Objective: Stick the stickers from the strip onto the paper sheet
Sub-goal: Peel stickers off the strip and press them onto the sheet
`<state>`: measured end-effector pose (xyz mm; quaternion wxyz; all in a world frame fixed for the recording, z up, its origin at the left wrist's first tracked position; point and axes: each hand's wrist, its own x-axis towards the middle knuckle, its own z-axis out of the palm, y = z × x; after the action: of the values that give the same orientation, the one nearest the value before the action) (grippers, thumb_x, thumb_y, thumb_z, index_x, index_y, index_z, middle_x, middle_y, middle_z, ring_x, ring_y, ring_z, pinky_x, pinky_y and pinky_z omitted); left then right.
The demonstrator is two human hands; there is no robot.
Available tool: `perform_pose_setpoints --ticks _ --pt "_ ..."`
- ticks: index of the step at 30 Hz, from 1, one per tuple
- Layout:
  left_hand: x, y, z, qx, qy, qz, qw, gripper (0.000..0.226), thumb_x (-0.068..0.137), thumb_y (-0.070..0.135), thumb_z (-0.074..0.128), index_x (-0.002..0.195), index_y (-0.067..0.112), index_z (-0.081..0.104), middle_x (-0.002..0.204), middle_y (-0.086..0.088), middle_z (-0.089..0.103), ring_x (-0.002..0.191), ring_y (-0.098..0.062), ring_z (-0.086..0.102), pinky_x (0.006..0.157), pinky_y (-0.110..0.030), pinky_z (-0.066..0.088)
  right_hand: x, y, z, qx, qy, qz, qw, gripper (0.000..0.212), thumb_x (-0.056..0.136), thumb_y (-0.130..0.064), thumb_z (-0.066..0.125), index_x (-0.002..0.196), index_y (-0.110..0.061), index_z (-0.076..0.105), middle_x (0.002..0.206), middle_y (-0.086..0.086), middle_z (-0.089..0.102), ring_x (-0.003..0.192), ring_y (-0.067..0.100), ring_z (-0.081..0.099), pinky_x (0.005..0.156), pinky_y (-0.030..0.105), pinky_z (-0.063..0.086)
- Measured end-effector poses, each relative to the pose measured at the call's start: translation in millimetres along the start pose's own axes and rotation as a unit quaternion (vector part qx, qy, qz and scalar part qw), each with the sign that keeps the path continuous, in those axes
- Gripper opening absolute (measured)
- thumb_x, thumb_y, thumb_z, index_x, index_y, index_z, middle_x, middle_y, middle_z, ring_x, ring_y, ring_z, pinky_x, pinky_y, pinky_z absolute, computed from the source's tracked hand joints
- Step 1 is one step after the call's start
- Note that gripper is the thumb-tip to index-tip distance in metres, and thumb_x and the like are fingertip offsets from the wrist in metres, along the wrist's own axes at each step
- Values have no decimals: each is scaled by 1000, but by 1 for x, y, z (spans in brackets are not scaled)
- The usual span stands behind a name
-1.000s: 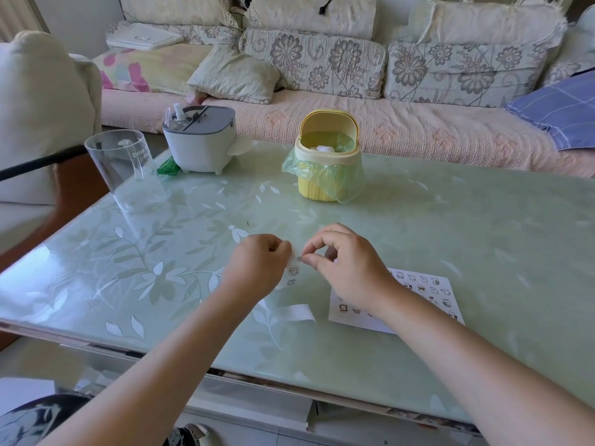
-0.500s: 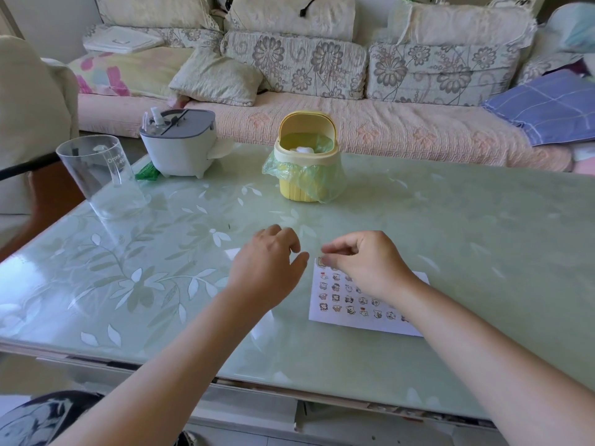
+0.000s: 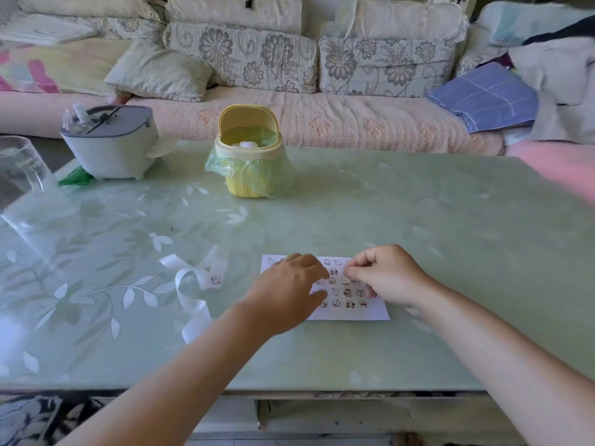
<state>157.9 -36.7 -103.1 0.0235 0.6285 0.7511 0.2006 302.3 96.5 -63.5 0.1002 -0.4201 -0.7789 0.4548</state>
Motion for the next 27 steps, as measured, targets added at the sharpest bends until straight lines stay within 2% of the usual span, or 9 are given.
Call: perform_pose_setpoints --ticks 4,7,11,14,19,21,23,25,27 --pt "6 11 14 -12 -30 21 999 38 94 40 57 130 28 59 134 11 54 124 -13 44 97 -34 44 -5 18 -15 -15 -10 28 999 4 87 -14 73 84 -12 74 67 -9 69 51 13 54 39 14 34" --pt "11 18 19 -48 -29 34 998 32 92 37 62 122 28 65 128 10 57 120 -15 48 94 -35 46 -6 28 -20 -24 -9 46 999 2 86 -15 74 83 -14 74 63 -10 69 51 14 54 40 17 32" --pt "14 23 25 -74 -40 69 994 23 89 27 65 112 29 70 122 12 60 114 -12 50 90 -29 44 -7 37 -27 -34 8 63 997 2 82 -18 75 81 -16 75 79 -4 75 47 12 53 41 16 32" --pt "16 23 28 -70 -43 82 993 23 89 26 62 110 33 70 119 14 60 112 -11 50 86 -36 49 -8 43 -29 -45 4 72 996 3 77 -21 76 77 -19 76 86 9 77 48 11 52 43 18 33" --pt "17 21 29 -54 -45 91 993 23 91 30 59 111 37 69 119 15 59 112 -10 49 82 -37 51 -10 47 -29 -55 0 61 997 4 75 -20 76 71 -20 77 81 11 75 47 12 52 53 21 40" --pt "16 22 29 -53 -42 92 993 24 91 29 59 111 37 69 119 15 59 111 -10 49 82 -37 51 -10 47 -28 -60 1 58 997 5 76 -21 76 71 -21 77 74 7 74 47 12 52 53 20 41" --pt "16 22 30 -53 -39 92 994 24 91 28 60 111 36 70 119 15 59 111 -10 50 82 -37 51 -10 46 -27 -67 5 53 996 7 77 -22 77 70 -22 77 66 -6 71 44 5 52 52 18 41" --pt "15 22 31 -52 -39 94 994 24 91 27 60 111 35 70 119 14 59 111 -11 50 82 -37 51 -9 46 -26 -74 8 50 996 8 77 -23 78 70 -23 77 65 -13 70 41 -4 50 53 18 41" --pt "15 23 31 -47 -37 94 994 24 91 26 60 111 34 69 119 14 59 111 -11 50 82 -36 50 -9 46 -25 -82 8 48 995 8 77 -24 78 69 -25 77 64 -15 69 42 -6 51 52 18 41"
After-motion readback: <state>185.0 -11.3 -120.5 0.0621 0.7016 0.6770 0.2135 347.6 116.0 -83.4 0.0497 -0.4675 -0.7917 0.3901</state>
